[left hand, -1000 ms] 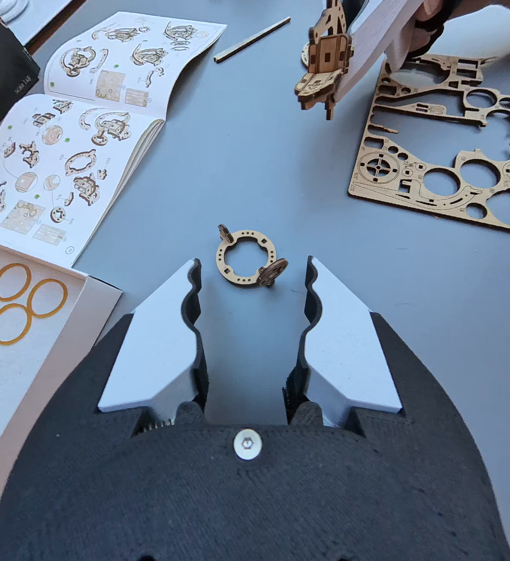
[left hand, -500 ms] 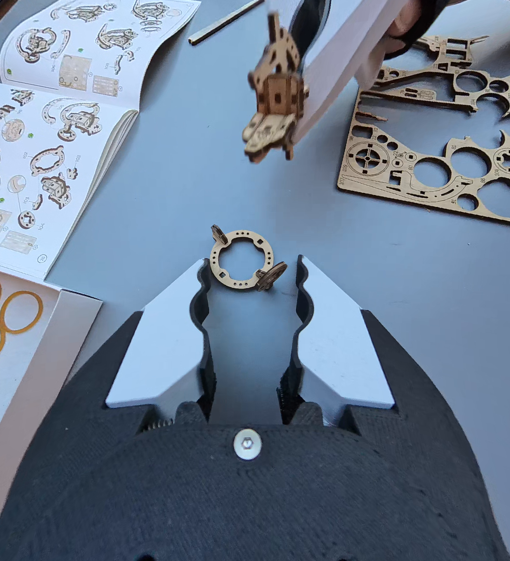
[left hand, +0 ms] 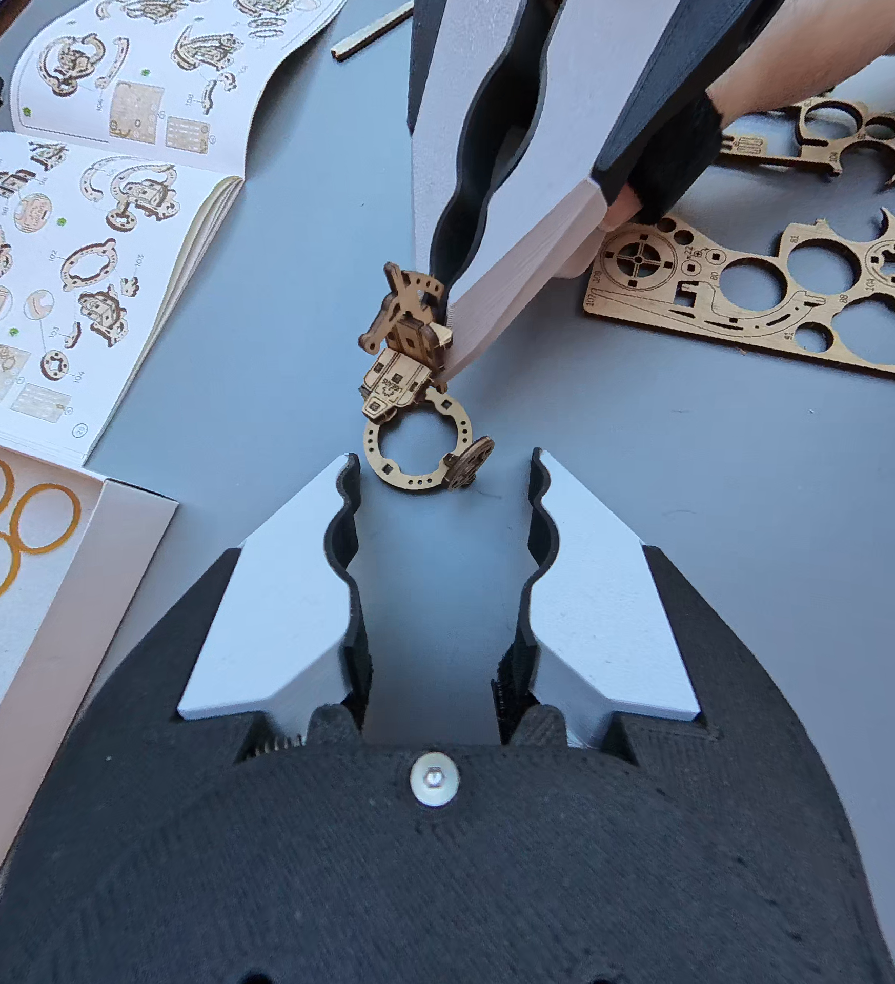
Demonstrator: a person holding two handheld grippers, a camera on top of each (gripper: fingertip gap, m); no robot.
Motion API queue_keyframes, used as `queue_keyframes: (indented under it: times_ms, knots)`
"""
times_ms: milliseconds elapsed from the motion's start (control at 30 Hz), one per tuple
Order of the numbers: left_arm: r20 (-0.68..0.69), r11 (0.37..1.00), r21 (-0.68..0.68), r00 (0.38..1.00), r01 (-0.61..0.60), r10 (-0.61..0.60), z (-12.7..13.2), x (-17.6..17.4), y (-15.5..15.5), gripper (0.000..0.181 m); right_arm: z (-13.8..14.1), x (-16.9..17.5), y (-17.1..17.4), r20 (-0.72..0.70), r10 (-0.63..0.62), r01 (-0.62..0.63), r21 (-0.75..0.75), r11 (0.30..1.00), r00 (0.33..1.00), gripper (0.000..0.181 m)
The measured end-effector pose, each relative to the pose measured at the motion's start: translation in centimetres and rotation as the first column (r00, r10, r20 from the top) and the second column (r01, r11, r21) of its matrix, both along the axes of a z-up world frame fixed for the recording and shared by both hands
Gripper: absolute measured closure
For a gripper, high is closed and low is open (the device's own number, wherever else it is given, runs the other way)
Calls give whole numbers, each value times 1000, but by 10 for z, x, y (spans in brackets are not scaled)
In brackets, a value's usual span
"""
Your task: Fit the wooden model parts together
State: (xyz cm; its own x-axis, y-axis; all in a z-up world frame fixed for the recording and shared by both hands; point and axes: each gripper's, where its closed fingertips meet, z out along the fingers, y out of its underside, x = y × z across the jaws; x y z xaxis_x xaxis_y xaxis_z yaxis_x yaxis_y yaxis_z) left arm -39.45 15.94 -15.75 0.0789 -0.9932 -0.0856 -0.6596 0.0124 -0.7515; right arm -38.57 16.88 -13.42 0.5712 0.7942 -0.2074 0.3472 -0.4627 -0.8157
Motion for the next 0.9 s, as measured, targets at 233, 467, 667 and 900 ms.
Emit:
queue_keyframes:
  times_ms: [233, 467, 667, 900]
  knots:
    - [11, 998, -55, 1000, -17, 18, 8, -14, 4, 113, -5, 0, 1, 1, -12, 12, -18, 1000, 1000, 179]
    - [41, 998, -48, 999, -29, 31, 15, -17, 9, 113, -7, 1, 0, 3, -18, 18, -23, 1000, 1000, 179]
    - [38, 999, -34, 999, -18, 19, 13, -16, 8, 114, -8, 0, -1, 2, -9, 9, -31, 999, 1000, 179]
    - [50, 1000, -12, 999, 16, -15, 13, -11, 3, 119, -11, -1, -1, 22, -3, 4, -33, 999, 1000, 179]
